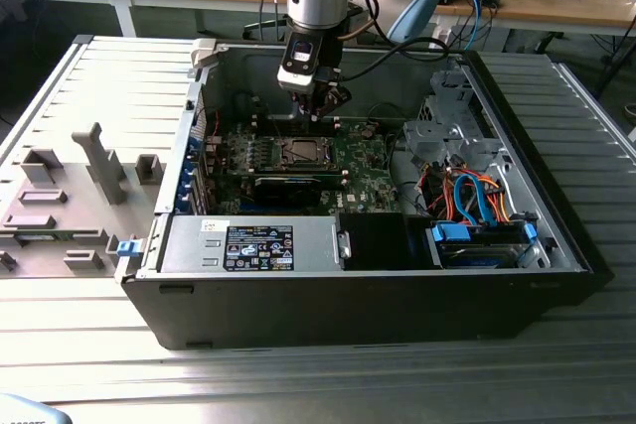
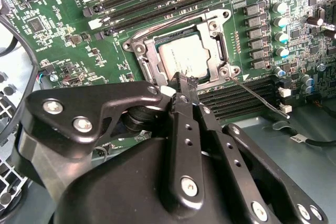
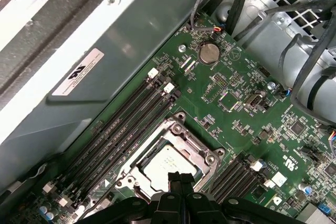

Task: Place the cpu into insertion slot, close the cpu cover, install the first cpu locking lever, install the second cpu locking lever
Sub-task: 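Install the first cpu locking lever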

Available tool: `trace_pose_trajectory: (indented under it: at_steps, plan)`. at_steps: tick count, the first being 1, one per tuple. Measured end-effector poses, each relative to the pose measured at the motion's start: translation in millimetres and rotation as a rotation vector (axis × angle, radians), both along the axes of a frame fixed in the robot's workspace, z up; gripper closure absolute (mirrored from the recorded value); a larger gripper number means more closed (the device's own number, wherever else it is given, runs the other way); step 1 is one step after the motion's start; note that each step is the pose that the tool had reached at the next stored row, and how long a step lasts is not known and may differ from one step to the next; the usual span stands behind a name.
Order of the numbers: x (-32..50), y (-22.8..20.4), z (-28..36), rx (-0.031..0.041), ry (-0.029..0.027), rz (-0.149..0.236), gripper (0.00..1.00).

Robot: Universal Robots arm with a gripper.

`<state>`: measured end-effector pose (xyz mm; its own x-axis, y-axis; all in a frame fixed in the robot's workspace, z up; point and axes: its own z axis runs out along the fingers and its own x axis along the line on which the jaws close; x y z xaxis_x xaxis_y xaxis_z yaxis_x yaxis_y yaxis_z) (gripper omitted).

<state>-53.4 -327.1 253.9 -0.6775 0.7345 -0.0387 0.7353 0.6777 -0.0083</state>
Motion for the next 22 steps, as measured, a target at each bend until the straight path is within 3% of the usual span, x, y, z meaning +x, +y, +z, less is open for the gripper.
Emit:
trace_pose_trajectory:
  at_steps: [22]
  plan:
    - [0.0, 0.0, 0.0, 0.0000, 0.0000, 0.037, 0.89]
